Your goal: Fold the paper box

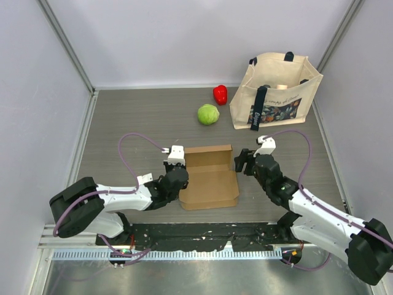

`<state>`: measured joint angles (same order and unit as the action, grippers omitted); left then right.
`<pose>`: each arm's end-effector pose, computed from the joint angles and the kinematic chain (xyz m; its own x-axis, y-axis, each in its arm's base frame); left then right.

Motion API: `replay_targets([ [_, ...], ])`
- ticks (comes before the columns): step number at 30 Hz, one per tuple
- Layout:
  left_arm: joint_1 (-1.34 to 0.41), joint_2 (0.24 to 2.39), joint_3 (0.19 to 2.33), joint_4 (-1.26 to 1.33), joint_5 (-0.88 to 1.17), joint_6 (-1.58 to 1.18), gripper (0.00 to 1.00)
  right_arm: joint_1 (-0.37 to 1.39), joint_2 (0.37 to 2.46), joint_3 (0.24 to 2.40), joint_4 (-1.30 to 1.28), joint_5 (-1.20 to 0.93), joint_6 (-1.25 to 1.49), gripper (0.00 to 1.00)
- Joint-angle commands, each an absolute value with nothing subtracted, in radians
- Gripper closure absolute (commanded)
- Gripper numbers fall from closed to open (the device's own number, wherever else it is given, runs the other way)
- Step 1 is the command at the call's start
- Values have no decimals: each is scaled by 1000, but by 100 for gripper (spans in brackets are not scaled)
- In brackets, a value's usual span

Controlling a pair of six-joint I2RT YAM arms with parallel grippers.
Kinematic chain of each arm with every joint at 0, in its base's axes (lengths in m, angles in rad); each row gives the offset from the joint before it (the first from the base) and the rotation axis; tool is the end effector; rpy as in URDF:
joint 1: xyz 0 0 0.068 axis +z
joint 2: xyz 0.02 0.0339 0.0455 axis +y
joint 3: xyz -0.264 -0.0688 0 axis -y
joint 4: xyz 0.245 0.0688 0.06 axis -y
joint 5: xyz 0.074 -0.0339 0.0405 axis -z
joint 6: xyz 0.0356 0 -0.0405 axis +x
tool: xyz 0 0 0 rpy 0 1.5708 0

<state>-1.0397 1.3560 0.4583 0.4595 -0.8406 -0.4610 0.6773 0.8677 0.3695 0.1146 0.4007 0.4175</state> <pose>0.1504 -0.2038 0.1758 -0.2963 -0.0814 -0.9516 0.1135 0.9863 -0.1197 0.1585 0.1096 0.2106 -0.3863 0.1685 -0.9069 -0.1516 0.9582 0.2426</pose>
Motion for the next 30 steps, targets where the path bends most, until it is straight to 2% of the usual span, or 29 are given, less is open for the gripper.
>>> replay_targets([
  [1,-1042,1347,469,494,-862,-471,100,638,887,426,-21,209,440,28],
  [5,-1042,1353,477,489,-862,-465,100,638,942,440,29,179,399,31],
  [7,-1042,1351,479,480,-856,-462,100,638,965,445,22,227,408,30],
  [8,-1042,1350,480,477,-848,-460,96,638,982,459,6,260,446,30],
  [10,-1043,1339,476,469,-844,-459,86,635,1029,486,-94,354,511,29],
  [11,-1042,1335,472,469,-844,-460,80,634,1044,512,-119,350,526,28],
  [12,-1042,1330,469,466,-844,-465,70,634,1064,523,-142,330,541,28],
  [17,-1042,1283,472,385,-856,-506,48,632,1045,560,-288,275,586,26],
  [18,-1042,1273,474,368,-854,-518,41,630,1034,560,-313,258,600,26],
  [24,-1042,1065,488,115,-861,-636,22,626,1061,545,-388,94,683,25],
  [27,-1043,906,466,3,-790,-699,20,627,1112,520,-370,19,710,25],
  [30,-1043,783,427,-90,-683,-726,23,627,1137,502,-362,21,712,28],
])
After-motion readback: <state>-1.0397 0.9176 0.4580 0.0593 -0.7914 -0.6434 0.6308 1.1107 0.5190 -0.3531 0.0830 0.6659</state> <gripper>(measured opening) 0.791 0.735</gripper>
